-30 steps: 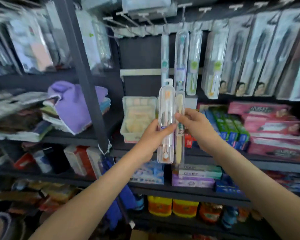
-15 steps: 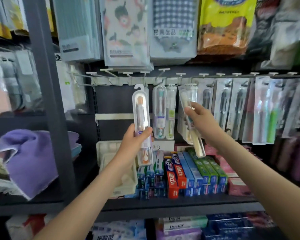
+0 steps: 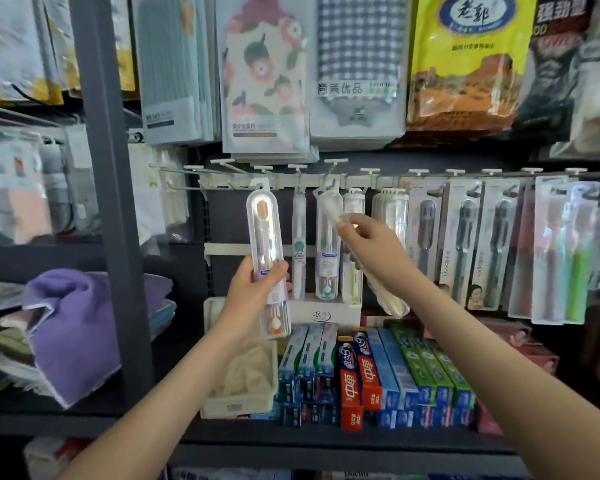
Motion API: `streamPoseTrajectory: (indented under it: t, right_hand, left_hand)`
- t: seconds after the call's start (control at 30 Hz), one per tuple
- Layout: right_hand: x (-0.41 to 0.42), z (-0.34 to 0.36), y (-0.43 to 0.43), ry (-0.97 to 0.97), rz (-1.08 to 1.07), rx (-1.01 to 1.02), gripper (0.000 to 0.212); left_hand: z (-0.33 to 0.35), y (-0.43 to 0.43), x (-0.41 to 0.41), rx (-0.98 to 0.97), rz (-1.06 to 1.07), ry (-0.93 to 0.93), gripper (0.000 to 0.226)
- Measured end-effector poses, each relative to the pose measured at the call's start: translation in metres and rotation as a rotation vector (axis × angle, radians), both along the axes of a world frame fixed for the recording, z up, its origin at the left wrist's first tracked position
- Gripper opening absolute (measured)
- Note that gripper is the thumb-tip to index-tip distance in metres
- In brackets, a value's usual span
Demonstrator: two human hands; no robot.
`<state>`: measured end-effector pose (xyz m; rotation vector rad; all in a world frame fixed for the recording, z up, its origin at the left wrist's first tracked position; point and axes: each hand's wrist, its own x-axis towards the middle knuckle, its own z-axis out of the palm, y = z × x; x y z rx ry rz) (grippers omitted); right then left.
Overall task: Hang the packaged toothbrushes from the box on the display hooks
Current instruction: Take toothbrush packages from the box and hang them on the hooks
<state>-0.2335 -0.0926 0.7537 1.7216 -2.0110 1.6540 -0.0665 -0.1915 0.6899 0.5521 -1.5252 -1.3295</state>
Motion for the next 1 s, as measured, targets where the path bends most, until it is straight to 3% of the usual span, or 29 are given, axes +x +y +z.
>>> streamPoseTrajectory:
  t: [0.2, 0.3, 0.43, 0.7, 1.0]
  right_hand:
    - [0.023, 0.005, -0.038, 0.103, -0.053, 0.007, 0.026]
    - [0.030, 0.009, -0.054, 0.104, -0.106, 0.014, 0.032]
    - [0.038, 0.008, -0.072, 0.007, -0.141, 0.008, 0.036]
    - [0.059, -0.007, -0.097, -0.210, -0.139, -0.022, 0.022]
    - [0.043, -0.021, -0.098, -0.183, -0.150, -0.160, 0.021]
  left_hand:
    - [0.000, -0.006, 0.021, -0.023, 0.079, 0.068, 0.012]
    - [0.000, -0.010, 0.032, -0.027, 0.099, 0.074, 0.012]
    - [-0.001, -0.011, 0.045, -0.031, 0.104, 0.092, 0.013]
    - [-0.006, -0.011, 0.064, -0.010, 0.086, 0.086, 0.018]
    - [-0.013, -0.012, 0.078, -0.017, 0.057, 0.012, 0.024]
